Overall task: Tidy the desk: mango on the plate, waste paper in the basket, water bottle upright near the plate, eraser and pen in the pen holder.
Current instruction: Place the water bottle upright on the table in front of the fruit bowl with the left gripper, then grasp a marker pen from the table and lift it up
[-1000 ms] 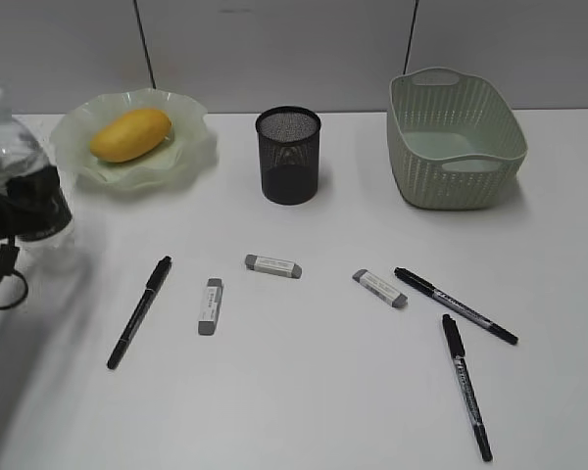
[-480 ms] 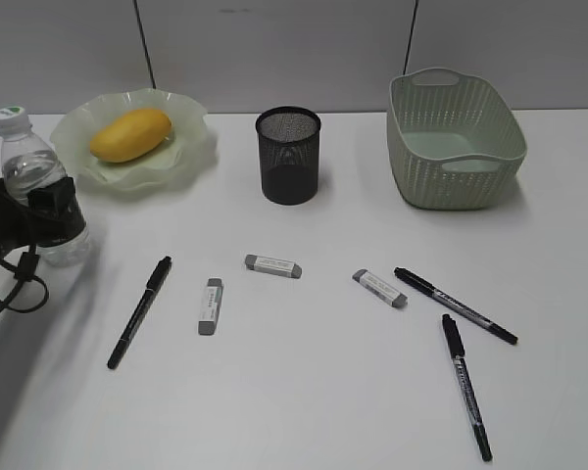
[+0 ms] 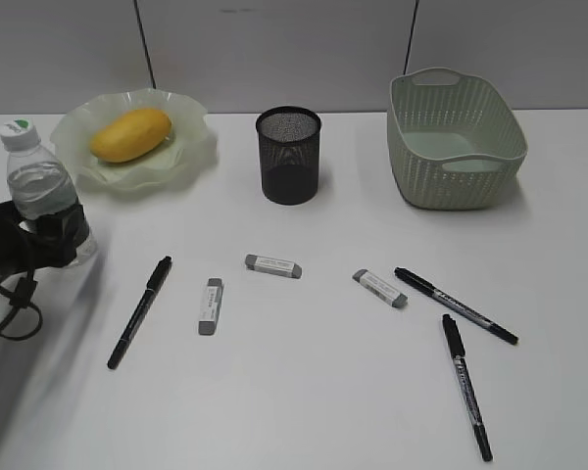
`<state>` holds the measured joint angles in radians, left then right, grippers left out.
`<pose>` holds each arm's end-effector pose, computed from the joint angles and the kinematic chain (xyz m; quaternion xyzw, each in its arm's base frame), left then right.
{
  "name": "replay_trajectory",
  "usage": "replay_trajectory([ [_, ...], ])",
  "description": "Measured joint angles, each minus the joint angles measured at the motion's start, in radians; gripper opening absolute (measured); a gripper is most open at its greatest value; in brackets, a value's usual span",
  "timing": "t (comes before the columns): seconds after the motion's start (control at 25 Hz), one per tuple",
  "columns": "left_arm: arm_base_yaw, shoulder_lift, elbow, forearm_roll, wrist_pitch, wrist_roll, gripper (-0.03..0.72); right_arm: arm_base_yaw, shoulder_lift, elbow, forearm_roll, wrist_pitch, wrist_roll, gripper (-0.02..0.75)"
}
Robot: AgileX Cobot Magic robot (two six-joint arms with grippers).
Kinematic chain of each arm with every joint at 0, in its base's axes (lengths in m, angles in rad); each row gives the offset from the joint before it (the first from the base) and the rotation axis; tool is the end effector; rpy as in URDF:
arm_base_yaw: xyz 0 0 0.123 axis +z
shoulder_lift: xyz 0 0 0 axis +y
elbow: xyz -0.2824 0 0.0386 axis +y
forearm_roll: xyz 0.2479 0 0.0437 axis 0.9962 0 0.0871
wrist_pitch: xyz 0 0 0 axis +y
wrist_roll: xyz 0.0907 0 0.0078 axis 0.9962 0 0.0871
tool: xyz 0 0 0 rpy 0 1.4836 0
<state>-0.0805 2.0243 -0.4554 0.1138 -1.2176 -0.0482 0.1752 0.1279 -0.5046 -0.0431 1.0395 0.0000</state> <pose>0.2882 -0.0330 0.0882 0.0609 0.7919 -0.0694 0.6037 0.0159 -0.0006 0.2795 -0.0776 0.8751 0.0203 0.4773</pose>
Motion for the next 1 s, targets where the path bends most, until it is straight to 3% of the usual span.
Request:
replay_trajectory([
  [0.28,0.0,-0.148,0.131,-0.02,0.009,0.0,0.61,0.0,0.0,0.0,0.0,0.0,0.0,0.517],
  [0.48,0.0,-0.384,0.25,-0.068,0.017,0.023,0.61,0.0,0.0,0.0,0.0,0.0,0.0,0.515],
  [0.56,0.0,-0.487,0.251,-0.085,0.101,0.054,0.61,0.0,0.0,0.0,0.0,0.0,0.0,0.515],
  [0.76,0.0,-0.697,0.07,-0.099,0.675,0.115,0.61,0.0,0.0,0.0,0.0,0.0,0.0,0.514],
  [1.0,0.01,-0.816,-0.363,-0.105,1.416,0.121,0.596,0.0,0.0,0.0,0.0,0.0,0.0,0.514],
])
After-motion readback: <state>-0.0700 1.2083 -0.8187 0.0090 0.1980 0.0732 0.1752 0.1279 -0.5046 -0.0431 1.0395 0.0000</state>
